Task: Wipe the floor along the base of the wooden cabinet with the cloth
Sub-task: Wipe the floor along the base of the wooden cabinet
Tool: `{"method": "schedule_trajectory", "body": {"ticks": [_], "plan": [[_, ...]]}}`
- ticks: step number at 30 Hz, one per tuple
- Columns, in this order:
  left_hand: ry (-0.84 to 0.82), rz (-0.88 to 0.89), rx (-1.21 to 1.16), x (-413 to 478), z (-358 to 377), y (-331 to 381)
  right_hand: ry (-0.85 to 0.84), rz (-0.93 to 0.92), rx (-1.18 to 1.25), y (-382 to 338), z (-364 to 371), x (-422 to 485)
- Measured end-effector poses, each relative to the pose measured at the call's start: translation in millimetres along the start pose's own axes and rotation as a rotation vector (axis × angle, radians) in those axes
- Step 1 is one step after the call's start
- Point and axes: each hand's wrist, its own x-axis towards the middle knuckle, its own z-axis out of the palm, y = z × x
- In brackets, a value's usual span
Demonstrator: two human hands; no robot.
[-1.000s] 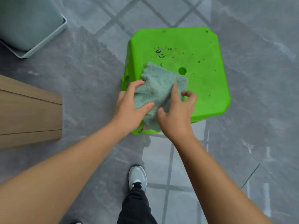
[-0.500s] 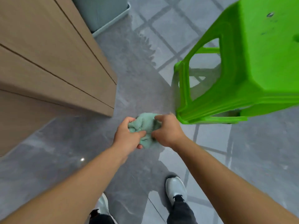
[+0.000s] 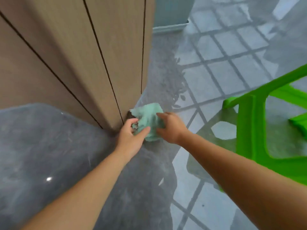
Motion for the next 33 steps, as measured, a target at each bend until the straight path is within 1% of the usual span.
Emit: {"method": "schedule_trajectory", "body": {"ticks": [1, 3, 4, 5, 6, 7, 9, 10, 12, 13, 15, 16, 18, 21, 23, 24, 26, 29, 31, 33], "plan": [[0.002, 0.027, 0.173, 7, -10, -12, -0.045, 0.023, -0.084, 4, 15, 8], [0.079, 0.128, 0.547, 5, -41, -38, -0.025, 0.037, -0.212, 7, 41, 21], [0.123, 0.173, 0.704, -1, -58, -52, -0.013, 0.016, -0.217, 5, 50, 25], [0.158, 0.16, 0.833, -9, -76, -64, -0.014, 0.005, -0.199, 2, 56, 29], [0.177, 0.075, 0.925, -19, -92, -76, -0.02, 0.009, -0.175, -3, 60, 32], [0.174, -0.057, 0.977, -31, -106, -88, -0.029, 0.022, -0.17, -7, 62, 35], [0.139, -0.262, 0.99, -44, -124, -107, -0.042, 0.015, -0.26, -13, 68, 48], [0.113, -0.314, 0.979, -45, -128, -115, -0.048, -0.018, -0.349, -13, 72, 56], [0.076, -0.336, 0.979, -42, -131, -126, -0.017, -0.114, -0.513, -10, 79, 65], [0.084, -0.328, 0.986, -41, -128, -132, 0.018, -0.17, -0.558, -5, 83, 67], [0.149, -0.299, 0.983, -39, -119, -144, 0.105, -0.253, -0.56, 12, 90, 70], [0.179, -0.285, 0.981, -39, -115, -148, 0.137, -0.257, -0.541, 18, 90, 73], [0.212, -0.257, 0.978, -39, -110, -150, 0.211, -0.161, -0.494, 21, 88, 87], [0.236, -0.229, 0.999, -36, -110, -160, 0.326, 0.08, -0.381, 7, 86, 120], [0.246, -0.24, 0.95, -37, -113, -162, 0.381, 0.149, -0.355, -1, 85, 136], [0.219, -0.259, 0.922, -38, -115, -158, 0.39, 0.166, -0.356, -2, 83, 140], [0.134, -0.313, 0.926, -40, -119, -146, 0.371, 0.199, -0.359, -6, 80, 141], [0.031, -0.364, 0.956, -42, -120, -132, 0.334, 0.25, -0.288, -28, 95, 120], [0.01, -0.384, 0.96, -42, -120, -124, 0.282, 0.213, -0.258, -46, 113, 93], [-0.015, -0.416, 0.959, -43, -120, -118, 0.166, 0.128, -0.235, -58, 131, 60]]}}
